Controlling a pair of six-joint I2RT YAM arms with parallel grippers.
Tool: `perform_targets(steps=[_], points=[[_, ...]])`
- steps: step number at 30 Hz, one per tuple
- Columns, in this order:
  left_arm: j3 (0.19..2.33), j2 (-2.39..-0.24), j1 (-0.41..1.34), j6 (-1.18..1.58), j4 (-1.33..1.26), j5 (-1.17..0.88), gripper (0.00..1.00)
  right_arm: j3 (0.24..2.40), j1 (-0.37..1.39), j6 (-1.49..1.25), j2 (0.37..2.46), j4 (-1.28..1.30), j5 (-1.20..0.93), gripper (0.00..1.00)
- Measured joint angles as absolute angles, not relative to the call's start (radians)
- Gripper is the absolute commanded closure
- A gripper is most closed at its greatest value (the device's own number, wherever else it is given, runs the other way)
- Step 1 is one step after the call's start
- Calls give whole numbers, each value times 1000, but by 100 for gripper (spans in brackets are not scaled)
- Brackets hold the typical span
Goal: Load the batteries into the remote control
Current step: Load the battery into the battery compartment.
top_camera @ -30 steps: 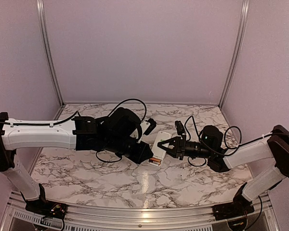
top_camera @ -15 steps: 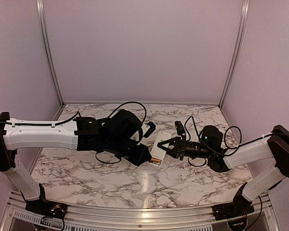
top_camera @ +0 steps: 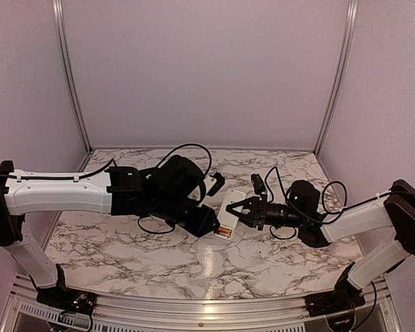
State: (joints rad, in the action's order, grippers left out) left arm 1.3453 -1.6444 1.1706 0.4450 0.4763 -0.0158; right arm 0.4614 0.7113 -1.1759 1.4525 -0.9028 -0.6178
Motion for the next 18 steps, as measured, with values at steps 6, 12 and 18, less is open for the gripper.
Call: perform_targets(steps=[6,12,18], points=[[1345,-1644,1171,441,477,-16,83,461,711,-1176,1452,-903,-618,100],[1345,-1644,1171,442,480,-16,83,461,711,-1176,1452,-903,-618,100],[1345,-1644,1171,442,490,-16,85,461,711,-1176,1452,-903,-618,100]])
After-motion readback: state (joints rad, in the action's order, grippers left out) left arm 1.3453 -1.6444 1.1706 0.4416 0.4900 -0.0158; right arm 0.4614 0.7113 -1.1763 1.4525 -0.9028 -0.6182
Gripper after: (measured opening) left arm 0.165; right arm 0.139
